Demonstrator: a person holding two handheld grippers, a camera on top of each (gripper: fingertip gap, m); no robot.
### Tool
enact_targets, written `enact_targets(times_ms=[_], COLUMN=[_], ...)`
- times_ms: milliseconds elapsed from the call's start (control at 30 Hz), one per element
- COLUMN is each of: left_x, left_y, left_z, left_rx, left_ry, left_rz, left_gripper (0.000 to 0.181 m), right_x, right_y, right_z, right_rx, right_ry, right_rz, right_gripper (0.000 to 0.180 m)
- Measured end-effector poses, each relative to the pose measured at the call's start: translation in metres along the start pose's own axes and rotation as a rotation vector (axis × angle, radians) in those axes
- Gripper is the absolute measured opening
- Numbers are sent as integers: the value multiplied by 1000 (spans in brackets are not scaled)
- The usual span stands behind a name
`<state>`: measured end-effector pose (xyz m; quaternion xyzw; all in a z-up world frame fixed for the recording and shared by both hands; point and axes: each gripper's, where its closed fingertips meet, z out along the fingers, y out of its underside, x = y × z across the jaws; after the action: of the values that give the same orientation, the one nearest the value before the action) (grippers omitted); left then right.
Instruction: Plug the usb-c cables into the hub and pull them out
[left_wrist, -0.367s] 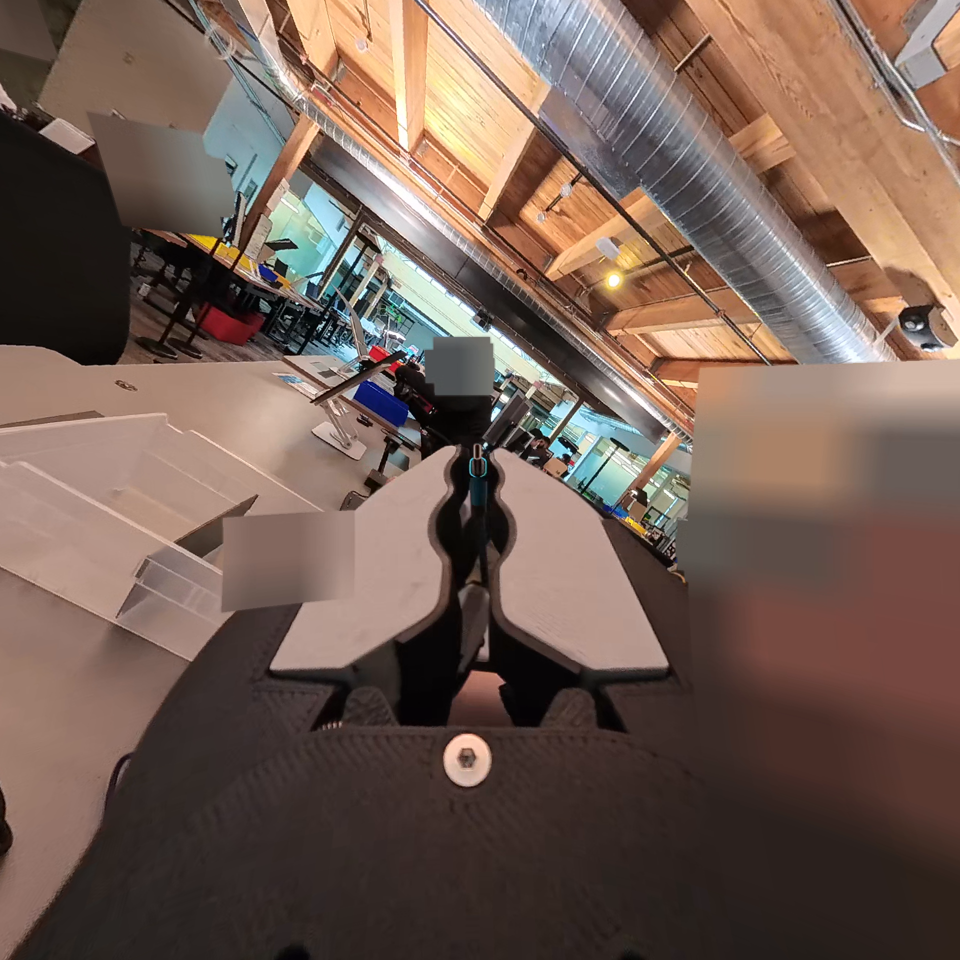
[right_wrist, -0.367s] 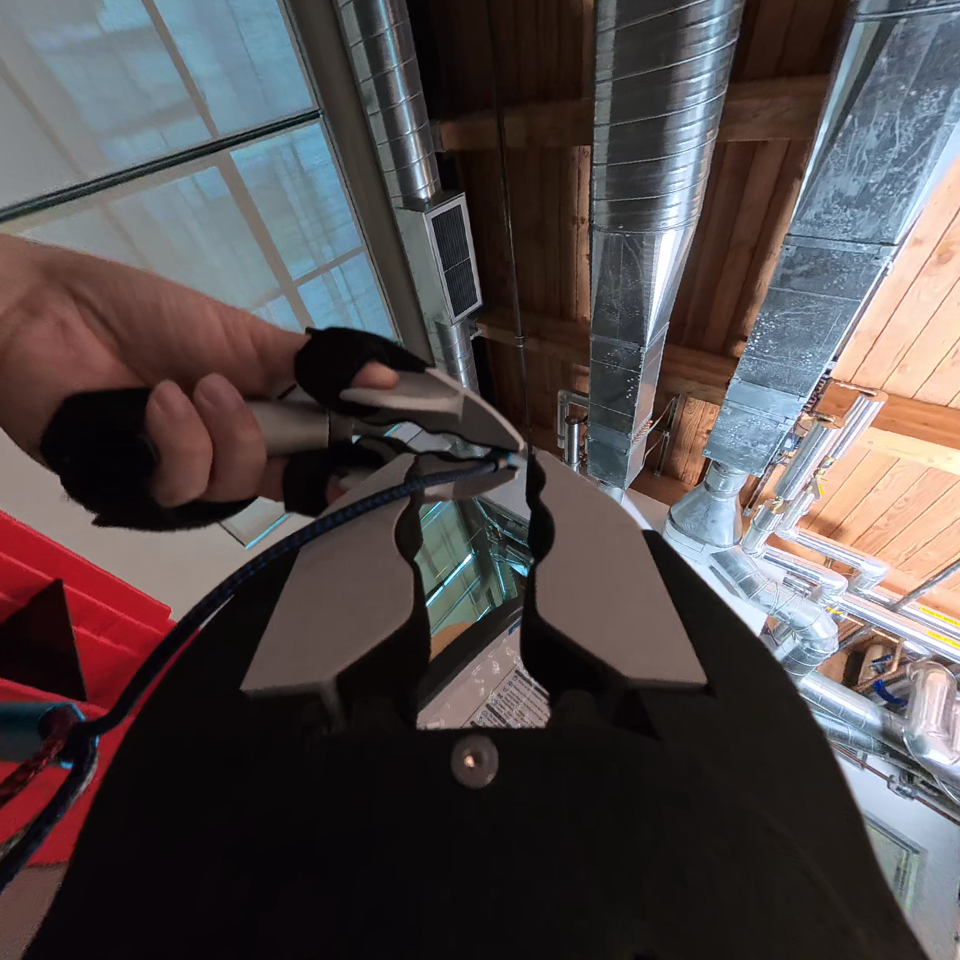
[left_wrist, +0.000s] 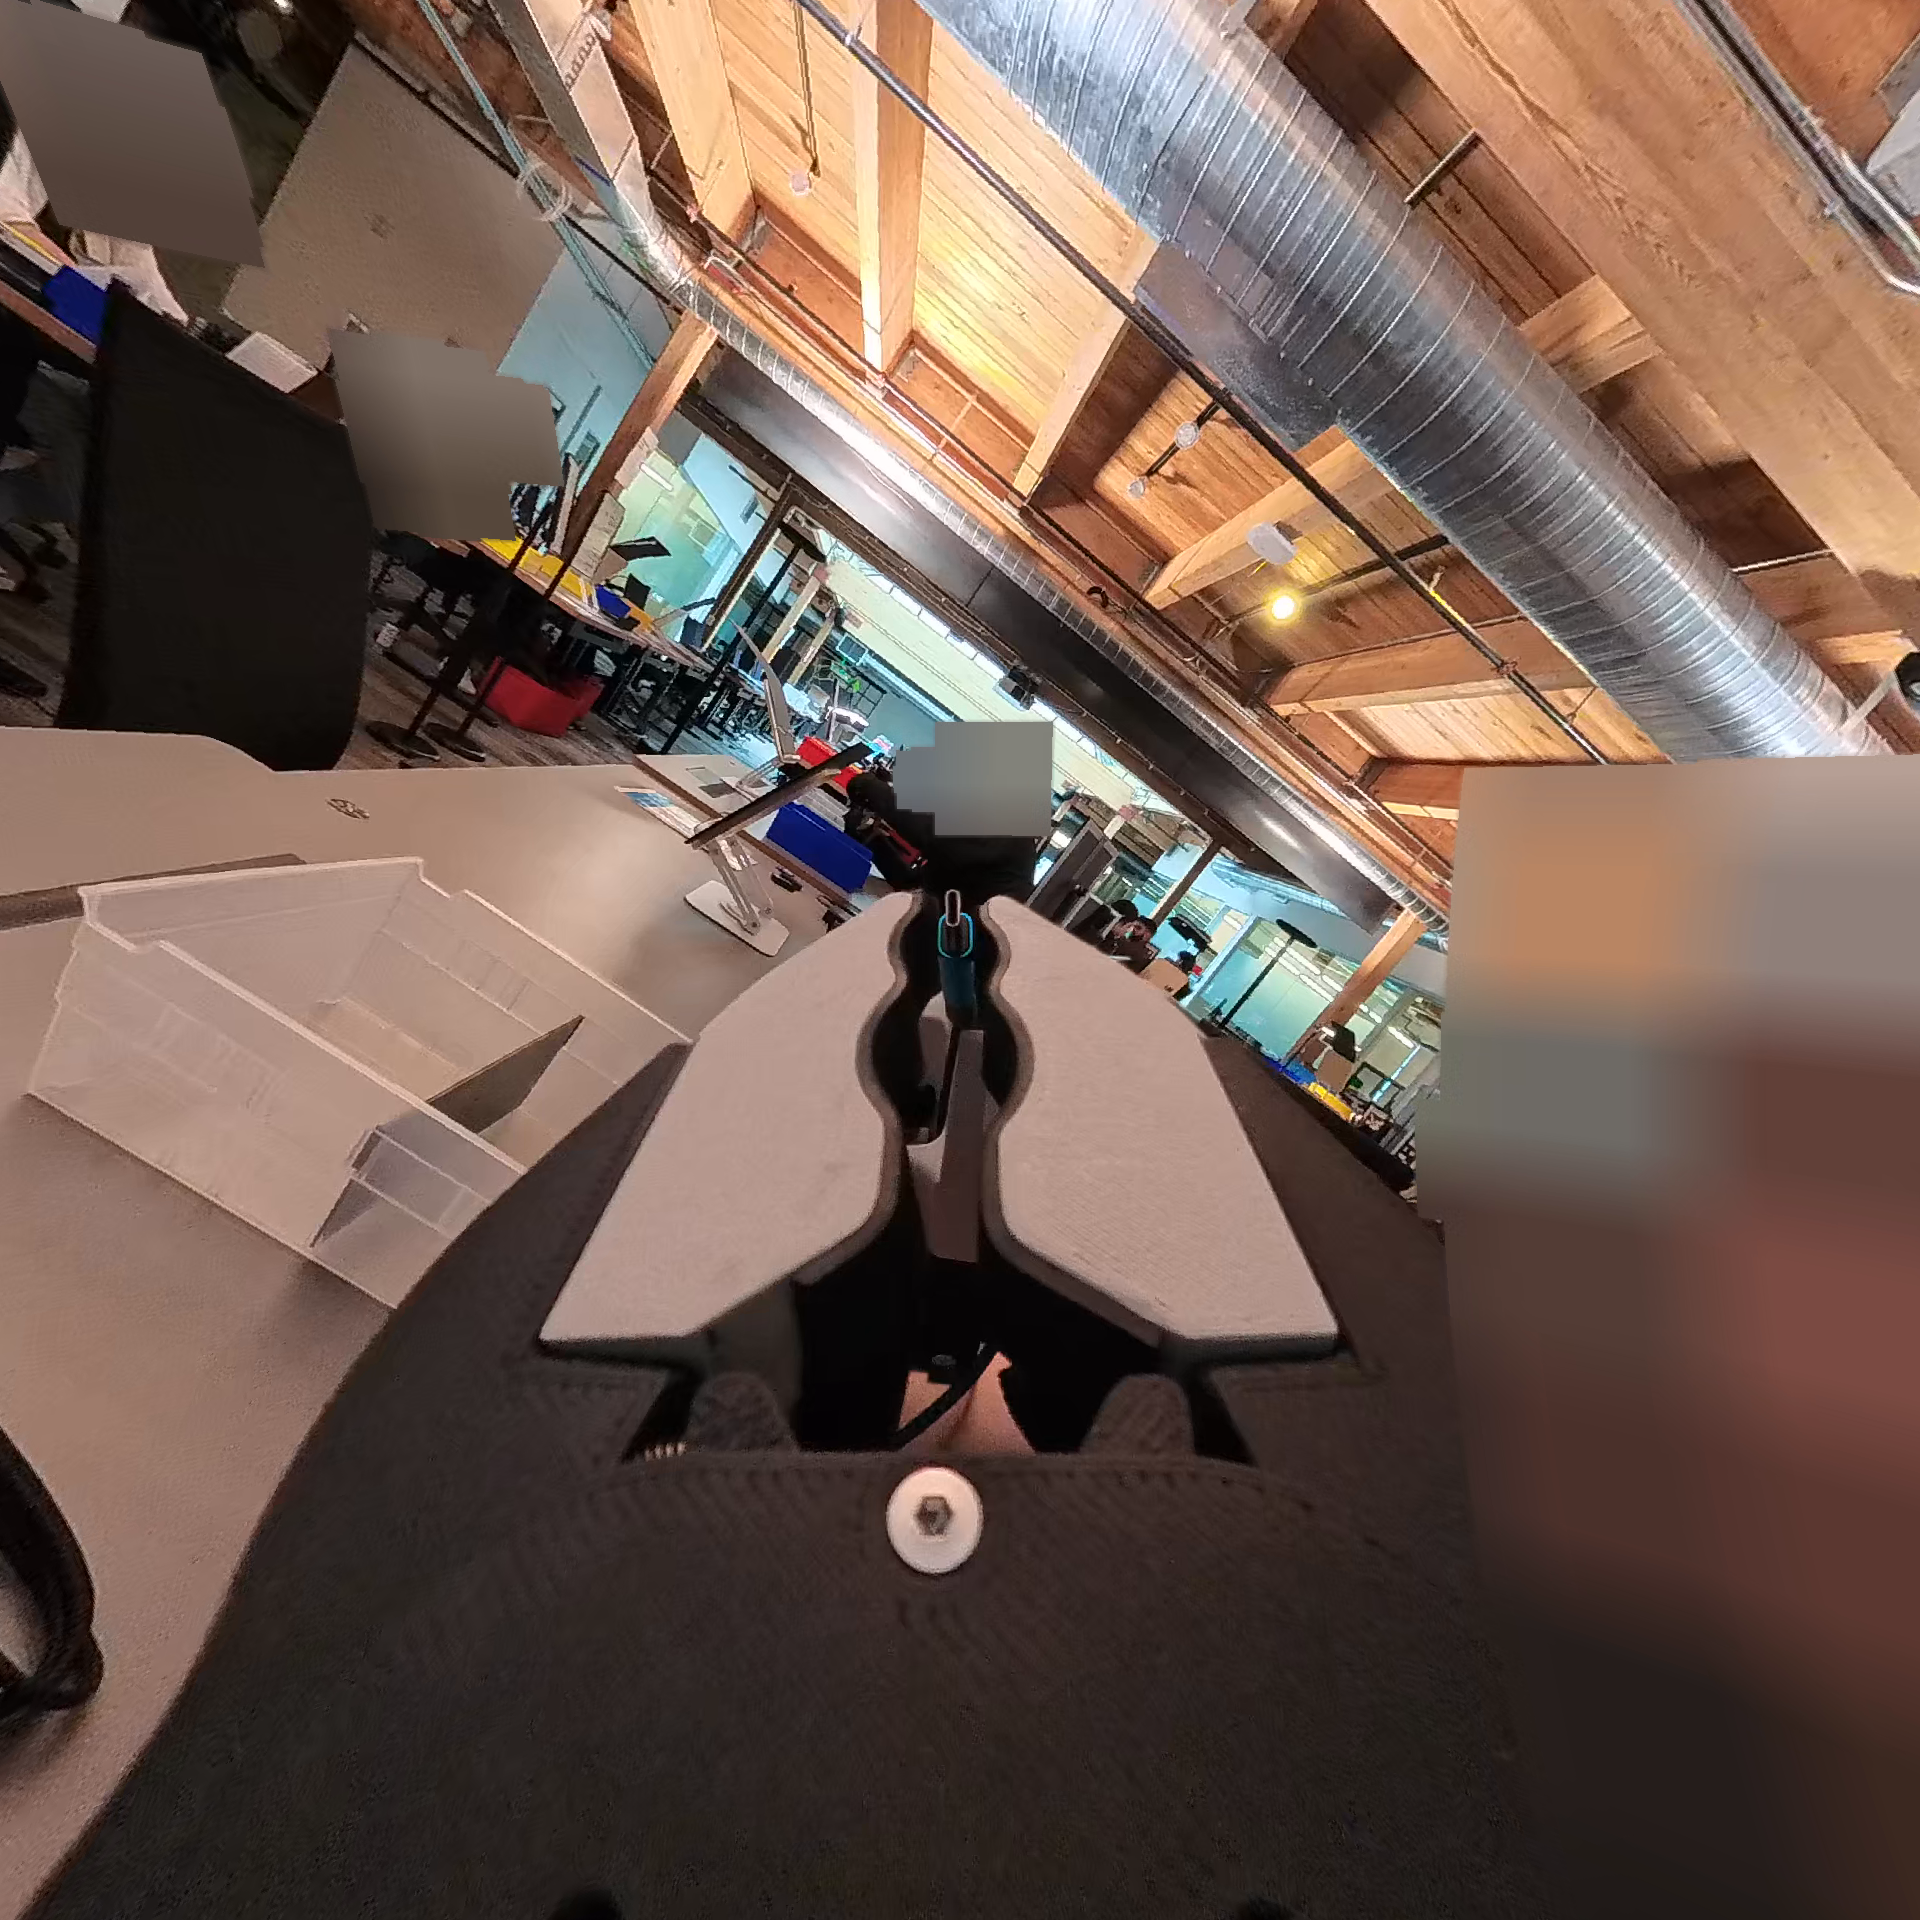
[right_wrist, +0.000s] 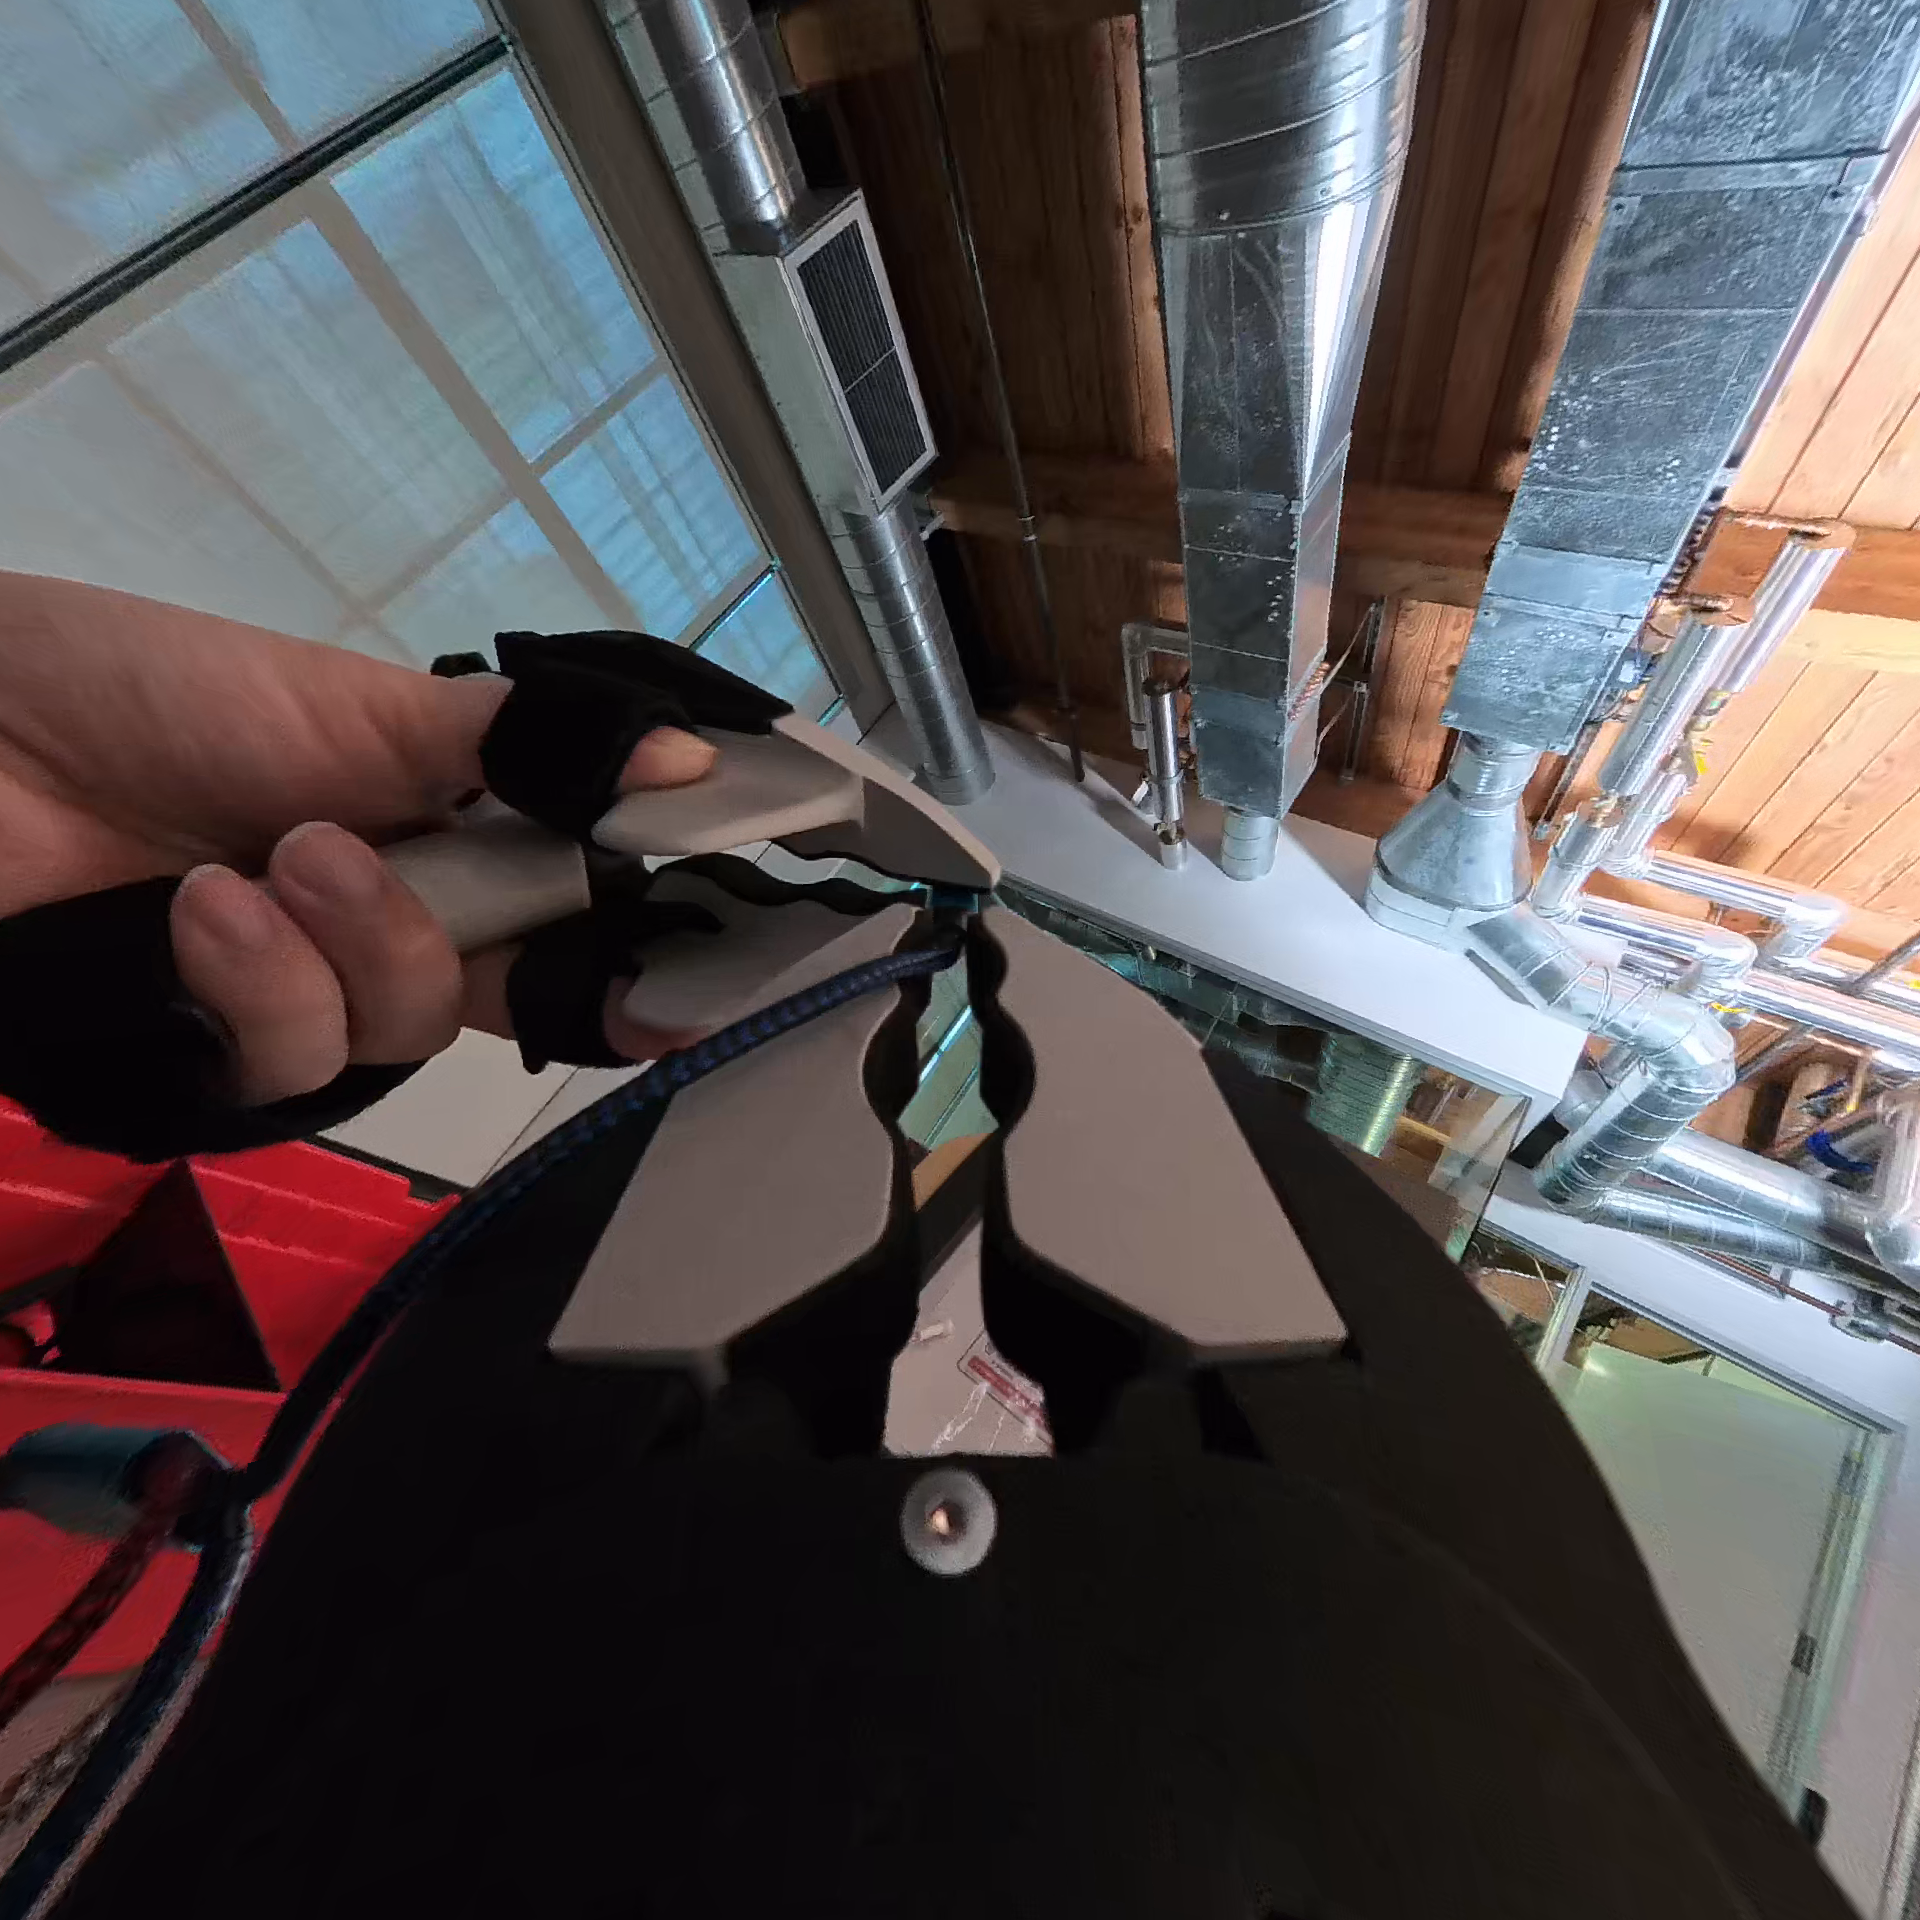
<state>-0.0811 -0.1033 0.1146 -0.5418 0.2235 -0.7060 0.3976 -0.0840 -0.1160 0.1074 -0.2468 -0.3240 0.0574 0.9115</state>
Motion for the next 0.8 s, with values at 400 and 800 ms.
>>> enact_targets(times_ms=[400,800], left_x=[-5,-6], left_y=[-3,-3], left_z=[-2,-2], left_rx=[8,20], left_ry=[-42,-42], left_rz=[28,20], left_gripper=[6,6], right_x=[-2,0], right_y=[8,9], right_z=[2,2], right_rx=[-34,-51], right_ry=[-49,-36], right_rz=[32,13], right_gripper=[6,5])
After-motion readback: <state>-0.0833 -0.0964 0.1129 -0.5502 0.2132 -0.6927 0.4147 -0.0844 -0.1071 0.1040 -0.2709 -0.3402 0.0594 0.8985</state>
